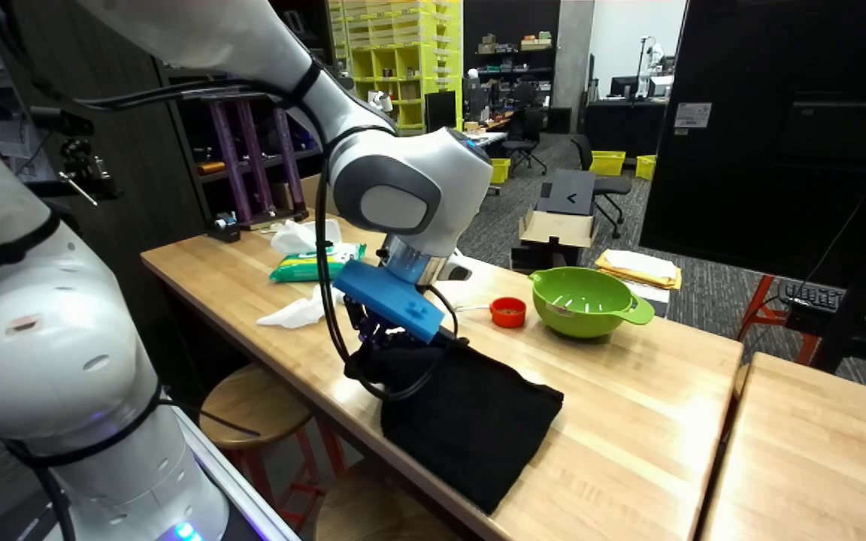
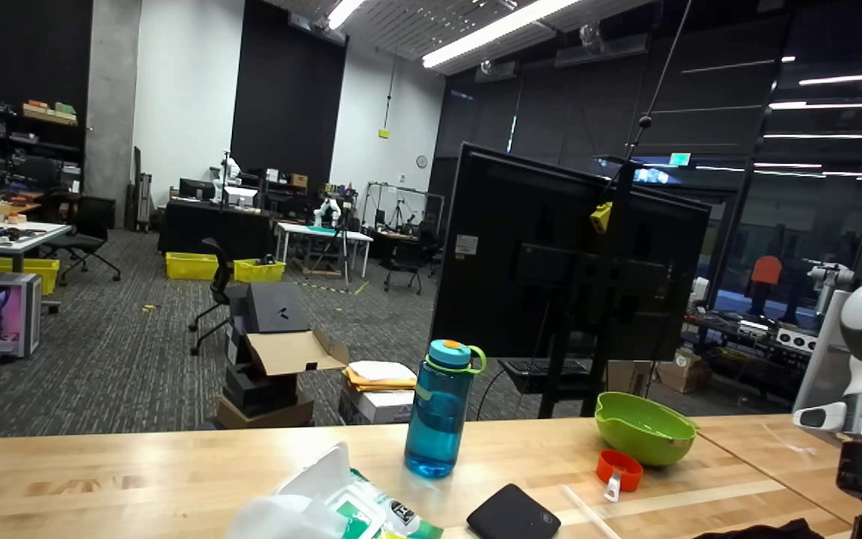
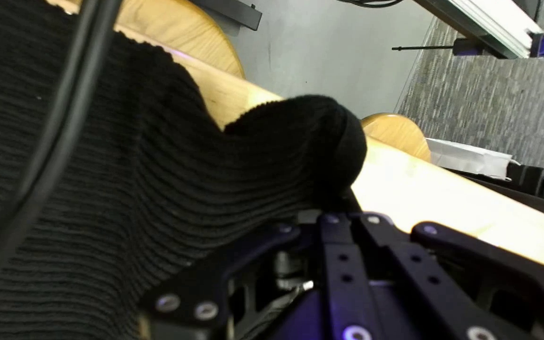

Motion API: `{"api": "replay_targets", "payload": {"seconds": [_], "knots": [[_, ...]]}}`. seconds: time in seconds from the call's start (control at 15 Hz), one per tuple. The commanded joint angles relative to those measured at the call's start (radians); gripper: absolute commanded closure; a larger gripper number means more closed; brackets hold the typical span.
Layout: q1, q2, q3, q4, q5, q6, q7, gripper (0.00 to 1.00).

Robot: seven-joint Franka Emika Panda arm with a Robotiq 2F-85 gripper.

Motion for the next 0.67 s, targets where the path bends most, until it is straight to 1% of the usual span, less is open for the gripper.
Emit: {"api": "replay_targets", "payload": {"seconds": [0.0, 0.33, 0.6], "knots": [[0.023, -0.075, 0.022, -0.063, 0.008, 0.054, 0.105, 1.0], [0.048, -0.102, 0.039, -0.093, 0.006, 0.101, 0.238, 1.0], [0.065, -0.12, 0.051, -0.11, 0.003, 0.116, 0.345, 1.0]]}}
